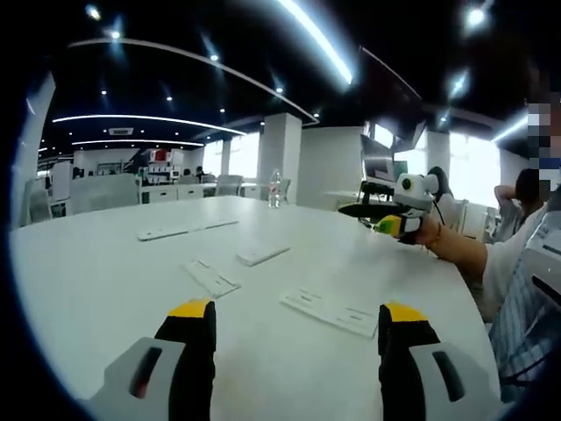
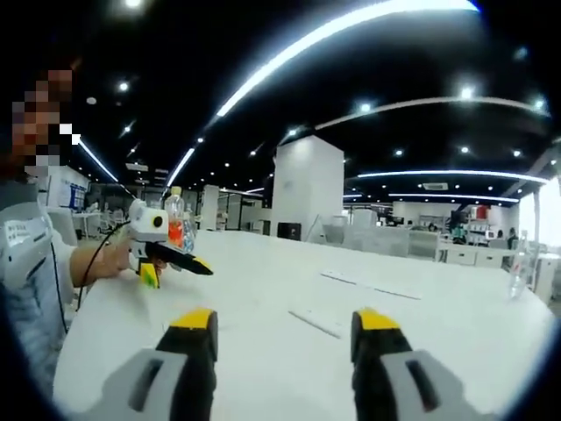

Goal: Locate the socket holder cover, grip the socket holder cover, clip it into the socket holder slot.

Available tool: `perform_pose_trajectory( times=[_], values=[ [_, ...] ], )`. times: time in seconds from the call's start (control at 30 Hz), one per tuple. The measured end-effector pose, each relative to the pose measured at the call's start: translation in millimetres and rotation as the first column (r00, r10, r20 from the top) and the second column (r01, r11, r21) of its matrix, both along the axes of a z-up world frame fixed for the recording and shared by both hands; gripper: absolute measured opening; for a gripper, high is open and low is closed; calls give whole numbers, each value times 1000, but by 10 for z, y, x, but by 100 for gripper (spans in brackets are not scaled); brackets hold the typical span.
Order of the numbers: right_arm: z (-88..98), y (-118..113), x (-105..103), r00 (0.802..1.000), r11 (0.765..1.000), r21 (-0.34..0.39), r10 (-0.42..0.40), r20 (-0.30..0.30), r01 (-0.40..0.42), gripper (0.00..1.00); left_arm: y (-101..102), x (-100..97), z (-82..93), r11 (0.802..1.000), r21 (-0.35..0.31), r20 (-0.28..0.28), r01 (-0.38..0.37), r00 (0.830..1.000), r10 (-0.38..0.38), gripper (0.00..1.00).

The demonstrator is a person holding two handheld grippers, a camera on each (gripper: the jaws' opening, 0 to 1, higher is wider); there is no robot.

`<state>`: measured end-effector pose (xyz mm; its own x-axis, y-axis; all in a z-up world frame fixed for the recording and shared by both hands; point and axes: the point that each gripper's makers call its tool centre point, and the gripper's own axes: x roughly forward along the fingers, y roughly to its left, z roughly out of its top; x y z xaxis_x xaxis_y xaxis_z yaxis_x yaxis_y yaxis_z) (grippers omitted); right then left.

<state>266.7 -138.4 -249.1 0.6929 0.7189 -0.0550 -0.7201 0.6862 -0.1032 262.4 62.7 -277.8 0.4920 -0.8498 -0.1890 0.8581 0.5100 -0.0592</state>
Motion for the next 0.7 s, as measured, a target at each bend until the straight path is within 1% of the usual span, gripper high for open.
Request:
perform_pose_trajectory(
  times=[0.03,0.13,0.2,0.3,0.33,0.4,0.43,0.53,0.63,0.7],
  values=[
    [-19,-21,15,1000,1000,-10,-12,-7,12,61,9,-1,-12,1000,24,9,-1,1000,1,74],
    [-25,-84,52,999,998,-35,-46,5,46,61,-4,-20,53,999,48,78,-4,997,0,74],
    [-3,-104,55,998,998,-26,-55,10,55,60,4,-12,112,998,59,137,-18,991,10,74],
    [13,-119,56,998,998,-27,-64,18,64,59,23,18,176,998,52,182,-48,983,37,74],
    [14,-121,57,998,997,-28,-65,19,66,58,23,21,185,998,46,184,-49,982,40,73],
    [10,-127,61,997,997,-40,-72,27,73,58,15,36,285,998,-12,187,-62,980,63,72],
    [5,-128,63,997,996,-44,-72,28,73,57,6,40,333,997,-37,176,-68,982,73,72],
    [-15,-134,77,997,995,-54,-79,26,80,57,-48,39,446,997,-37,181,-74,980,79,75],
    [-28,-138,82,996,994,-64,-82,25,83,55,-94,58,489,996,-24,142,-88,986,91,76],
    [-23,-129,74,997,995,-68,-78,30,80,54,-117,85,482,994,15,111,-107,988,105,78]
  ],
)
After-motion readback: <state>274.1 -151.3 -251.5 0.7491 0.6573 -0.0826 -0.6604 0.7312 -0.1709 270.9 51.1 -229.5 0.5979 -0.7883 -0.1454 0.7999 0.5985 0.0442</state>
